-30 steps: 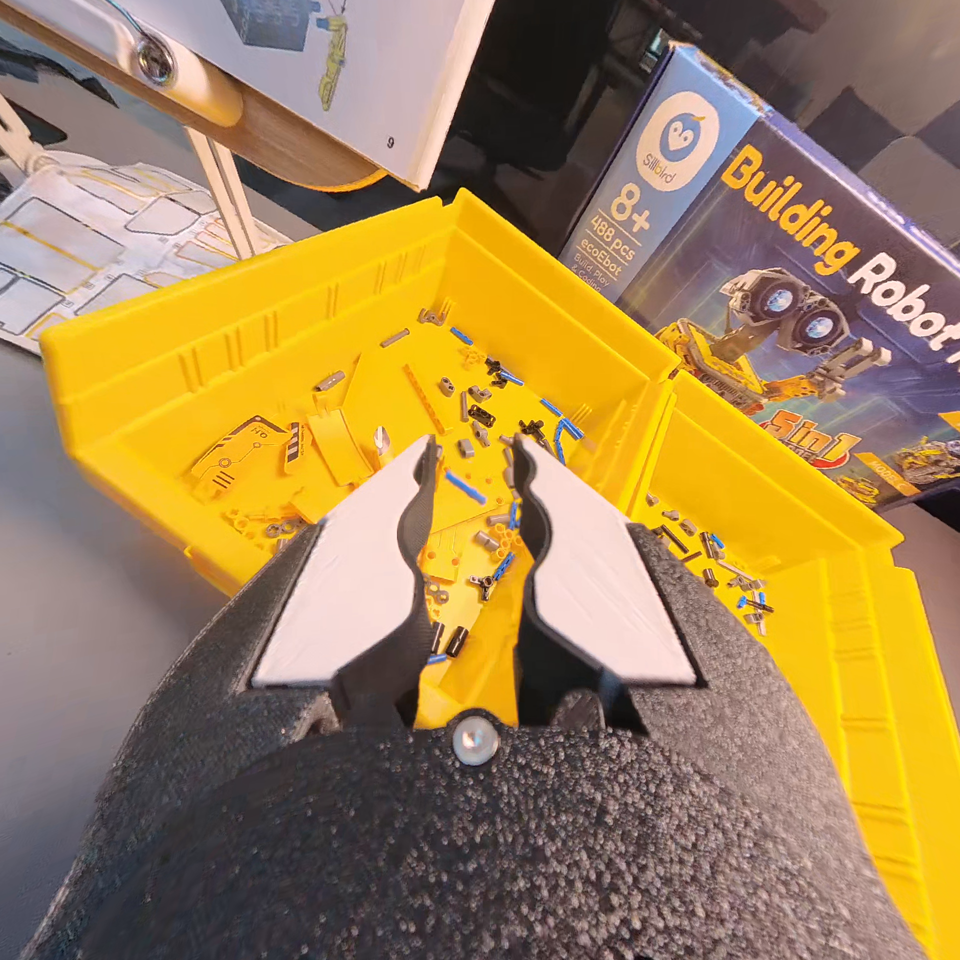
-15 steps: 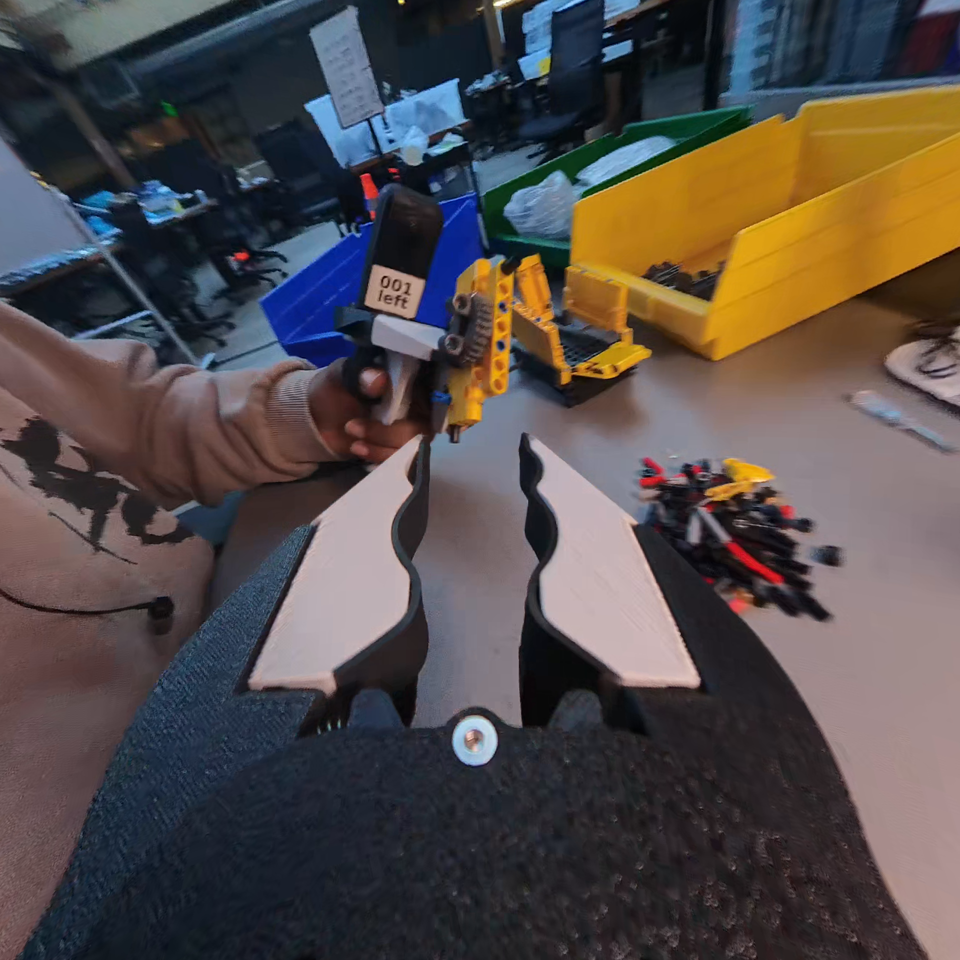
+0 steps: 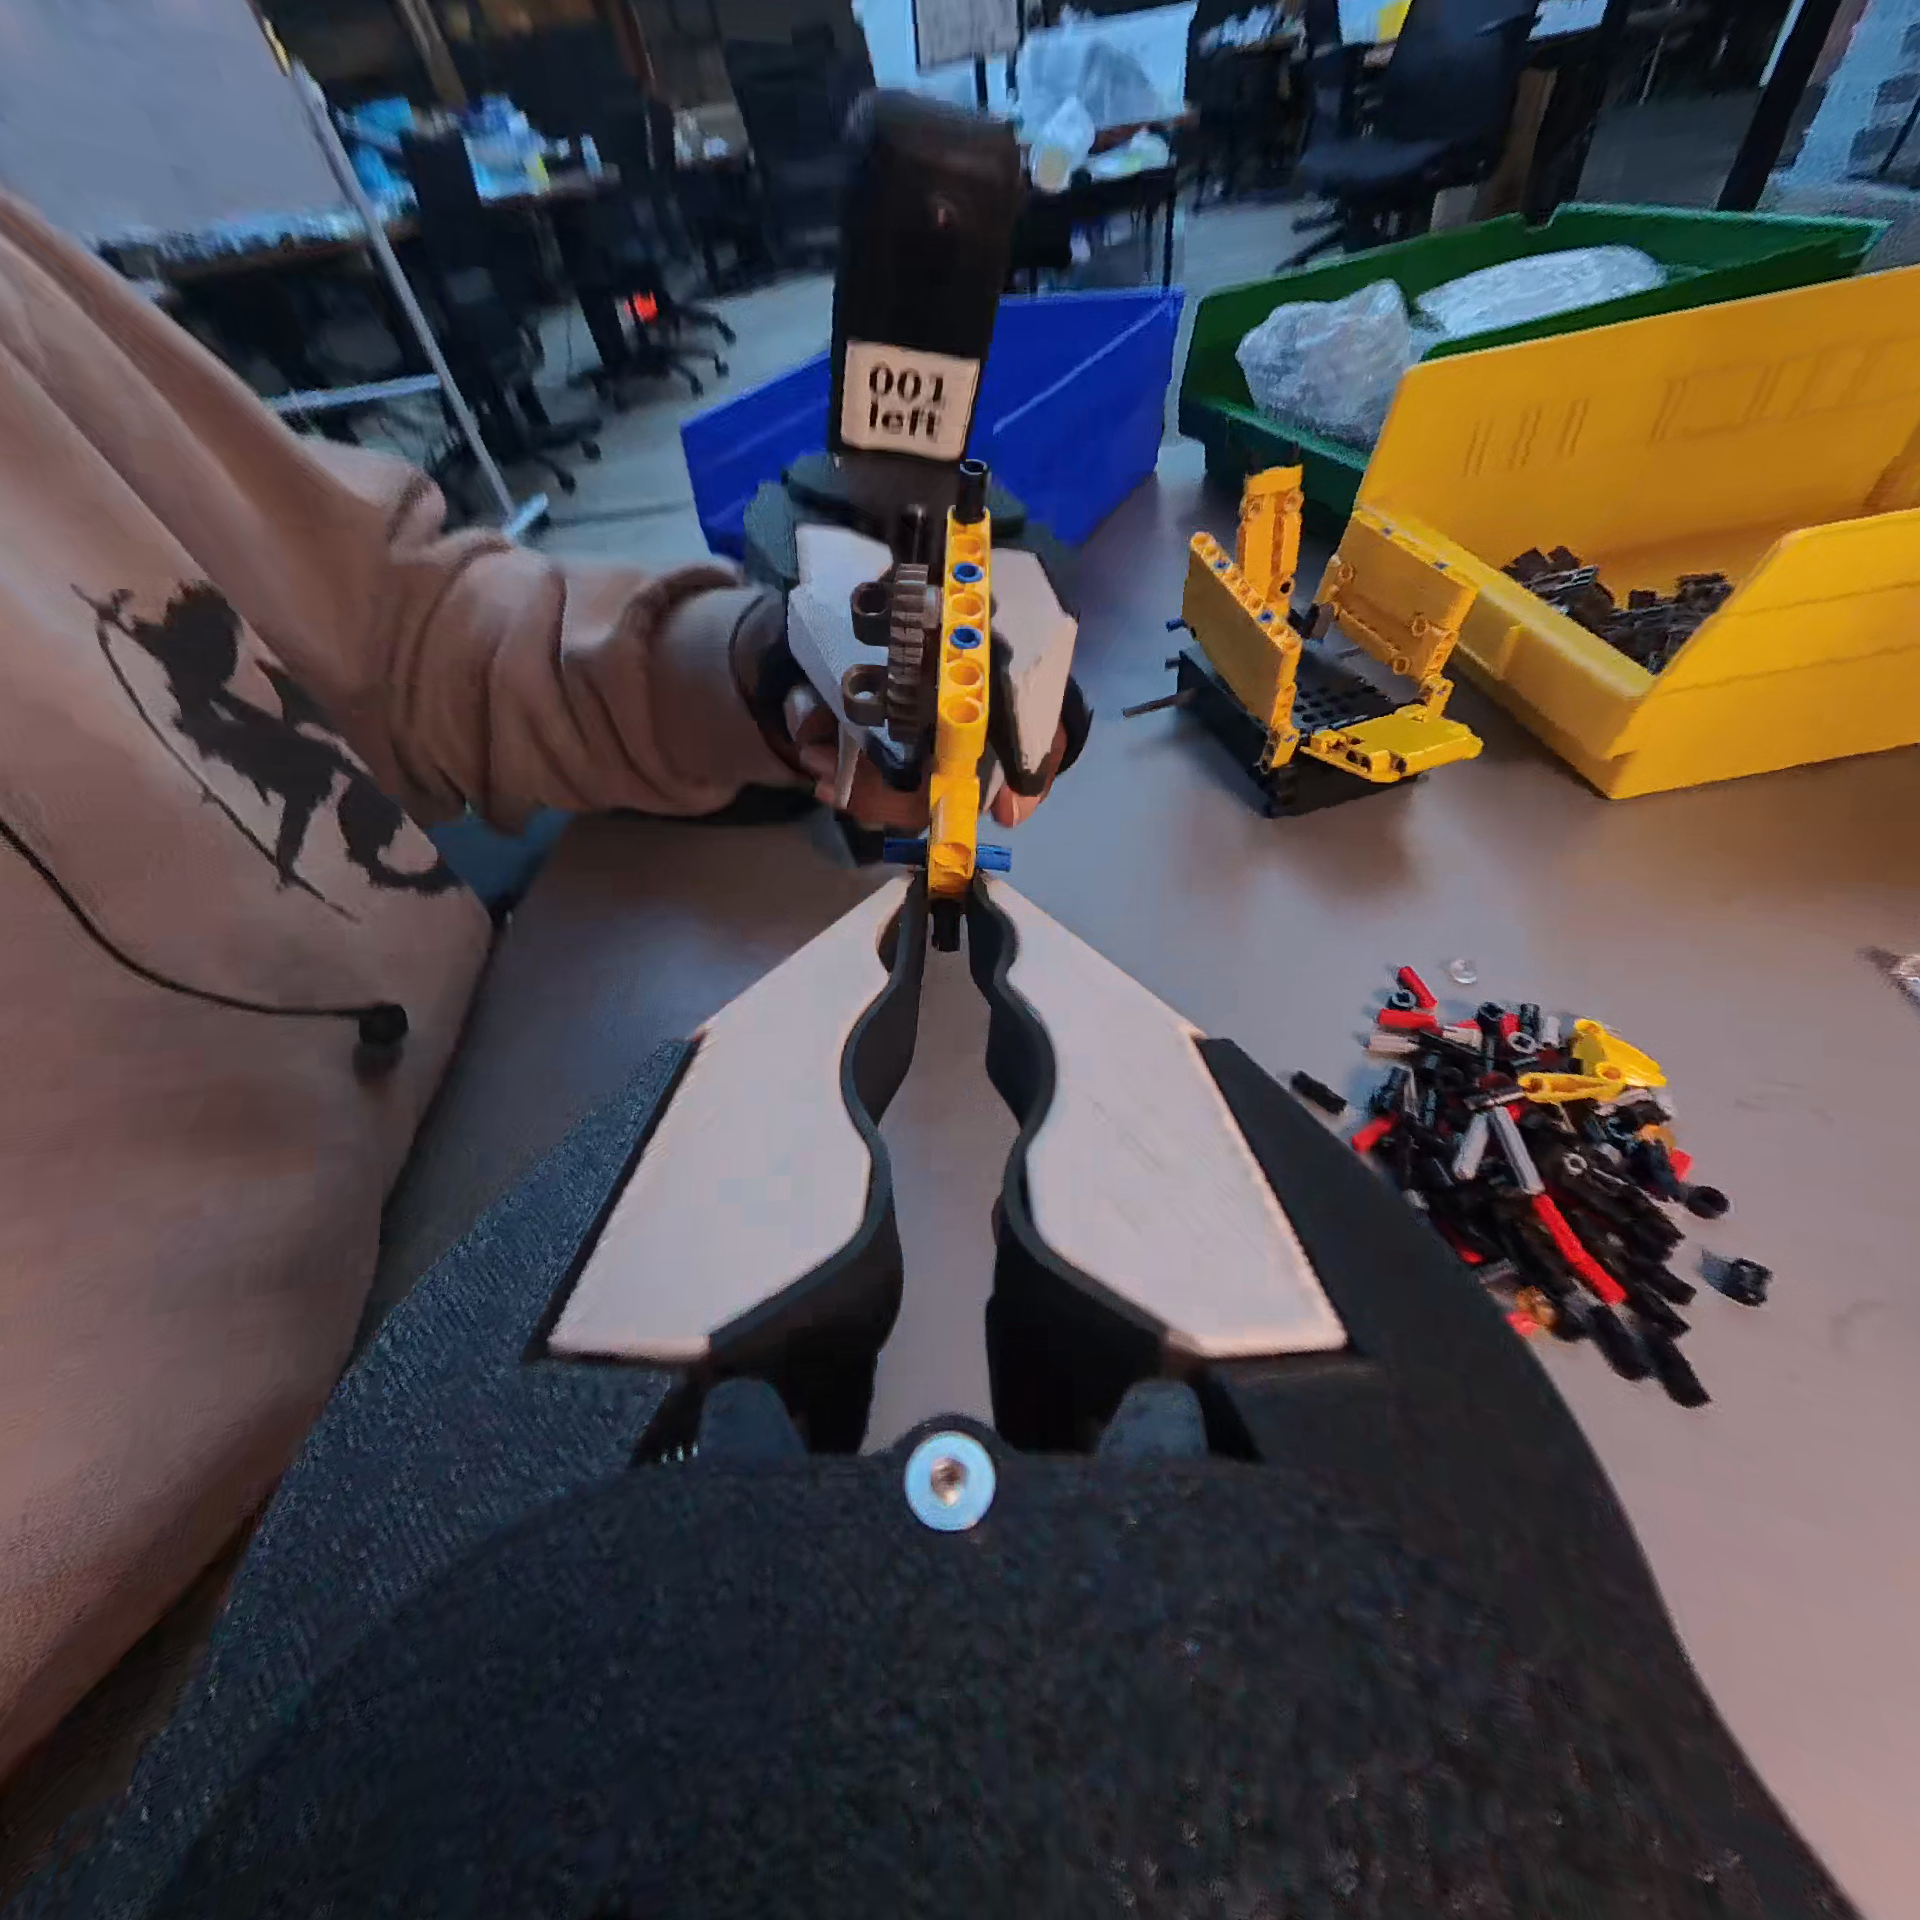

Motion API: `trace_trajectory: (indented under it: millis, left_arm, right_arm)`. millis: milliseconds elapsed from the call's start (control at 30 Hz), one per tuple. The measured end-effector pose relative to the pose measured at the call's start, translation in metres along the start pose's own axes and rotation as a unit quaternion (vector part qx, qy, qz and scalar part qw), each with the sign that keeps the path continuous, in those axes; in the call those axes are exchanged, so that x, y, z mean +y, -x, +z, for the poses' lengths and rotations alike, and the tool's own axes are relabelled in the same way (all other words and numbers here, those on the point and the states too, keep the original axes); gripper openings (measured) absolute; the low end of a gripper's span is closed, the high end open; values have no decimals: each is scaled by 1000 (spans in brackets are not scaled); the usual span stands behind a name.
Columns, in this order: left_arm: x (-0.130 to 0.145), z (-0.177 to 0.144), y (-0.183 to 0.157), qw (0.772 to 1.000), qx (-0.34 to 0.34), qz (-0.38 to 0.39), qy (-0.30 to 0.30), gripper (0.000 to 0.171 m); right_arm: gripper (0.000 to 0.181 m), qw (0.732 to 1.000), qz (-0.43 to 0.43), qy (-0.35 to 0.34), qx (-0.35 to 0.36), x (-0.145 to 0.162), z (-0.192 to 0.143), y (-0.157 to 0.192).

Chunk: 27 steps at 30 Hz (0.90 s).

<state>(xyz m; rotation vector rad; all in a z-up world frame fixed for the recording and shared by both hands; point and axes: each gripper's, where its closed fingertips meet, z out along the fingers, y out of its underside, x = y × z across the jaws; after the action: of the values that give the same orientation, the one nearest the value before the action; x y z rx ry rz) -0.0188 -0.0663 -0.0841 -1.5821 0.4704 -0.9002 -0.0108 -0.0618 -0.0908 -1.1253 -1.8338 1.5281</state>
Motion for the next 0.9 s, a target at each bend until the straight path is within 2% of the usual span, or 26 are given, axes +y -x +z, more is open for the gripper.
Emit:
trace_trajectory:
  millis: [133,233,367,467,567,700,767,900]
  left_arm:
    - [16,6,-6,996,0,59,61,15]
    - [21,10,-6,991,-18,109,81,8]
    - [6,7,3,974,-89,199,57,7]
    - [-3,-1,13,943,-162,288,51,7]
    - [-9,-2,9,905,-197,374,48,7]
    - [-6,6,-3,865,-203,455,60,6]
    - [-8,6,-5,847,-212,484,59,6]
    - [-10,6,-6,805,-236,540,68,6]
  right_arm:
    - [6,997,-43,64,-8,13,-1,6]
    - [6,995,-65,76,7,16,0,3]
    - [10,998,-40,21,49,0,-5,-10]
    - [22,999,30,-12,34,-6,-13,-13]
    - [23,994,106,-36,-10,-6,-6,-4]
    - [20,988,133,-67,-34,-9,6,3]
    - [10,986,138,-78,-48,-13,4,5]
    - [8,981,156,-96,-62,-17,2,7]
